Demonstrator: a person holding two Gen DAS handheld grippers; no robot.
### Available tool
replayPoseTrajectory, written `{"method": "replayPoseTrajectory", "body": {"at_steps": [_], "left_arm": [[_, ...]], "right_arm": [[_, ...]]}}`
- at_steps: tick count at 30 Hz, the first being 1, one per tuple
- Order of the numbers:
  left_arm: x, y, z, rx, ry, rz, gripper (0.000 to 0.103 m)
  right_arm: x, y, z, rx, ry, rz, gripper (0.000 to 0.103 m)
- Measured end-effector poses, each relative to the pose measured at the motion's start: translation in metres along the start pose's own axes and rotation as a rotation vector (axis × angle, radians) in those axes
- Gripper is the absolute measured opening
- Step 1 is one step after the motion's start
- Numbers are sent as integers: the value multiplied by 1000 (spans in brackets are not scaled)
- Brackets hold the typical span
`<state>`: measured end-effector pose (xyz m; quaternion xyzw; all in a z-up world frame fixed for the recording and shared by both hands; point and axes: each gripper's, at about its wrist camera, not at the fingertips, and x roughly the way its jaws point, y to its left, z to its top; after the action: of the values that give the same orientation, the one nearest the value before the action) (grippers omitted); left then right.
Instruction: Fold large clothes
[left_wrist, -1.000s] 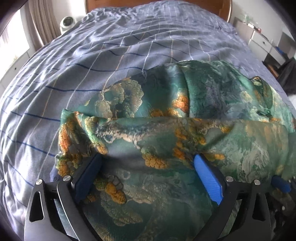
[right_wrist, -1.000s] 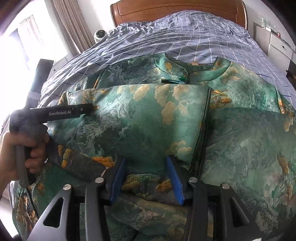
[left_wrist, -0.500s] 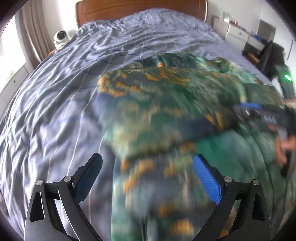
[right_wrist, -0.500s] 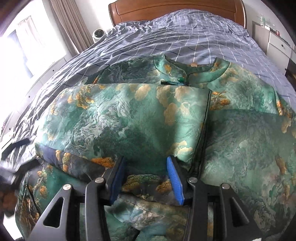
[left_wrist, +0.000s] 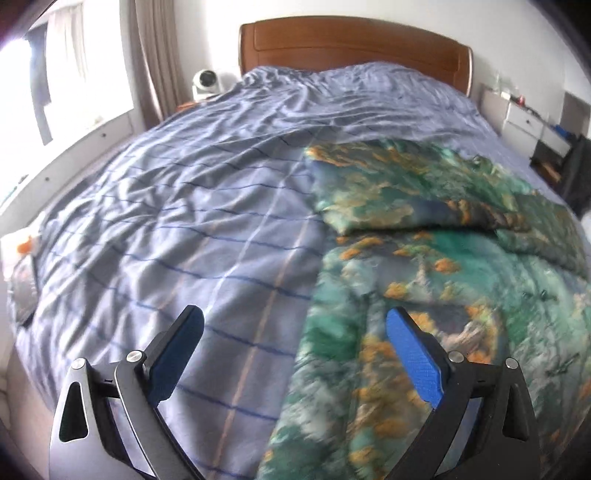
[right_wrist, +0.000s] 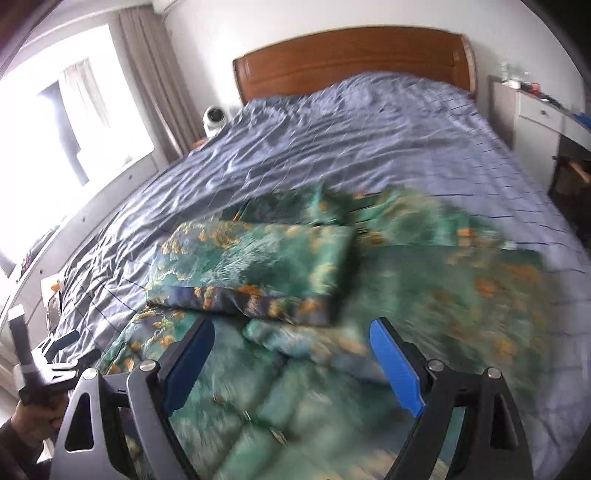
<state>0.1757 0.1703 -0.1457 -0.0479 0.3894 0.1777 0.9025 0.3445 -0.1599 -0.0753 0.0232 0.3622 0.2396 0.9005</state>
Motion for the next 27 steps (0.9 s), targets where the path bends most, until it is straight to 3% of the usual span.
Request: {"method": "replayPoseTrajectory", "body": {"at_steps": [4, 10, 13, 14, 20, 24, 27], "left_arm": [[-4, 7, -9, 13, 18, 16, 99], [-14, 10, -14, 82, 25, -6, 99], [-21, 5, -14, 111, 26, -42, 99], [-22, 2, -14, 119, 42, -64, 99], [-25, -9, -21, 124, 134, -166, 99], [-39, -7, -23, 137, 115, -197, 99], [-51, 16, -22, 92, 103, -226, 99]], "right_arm": [[-60, -35, -23, 36, -24, -112, 88], [-133, -68, -68, 55, -193, -232, 89], [-153, -67, -82, 0, -246, -294, 98], [-157, -66, -85, -7, -256, -299, 103], [-163, -59, -101, 14, -264, -271, 103], [-163, -52, -108, 15, -231, -228, 103], [-157, -54, -111, 36, -154, -209, 103]]}}
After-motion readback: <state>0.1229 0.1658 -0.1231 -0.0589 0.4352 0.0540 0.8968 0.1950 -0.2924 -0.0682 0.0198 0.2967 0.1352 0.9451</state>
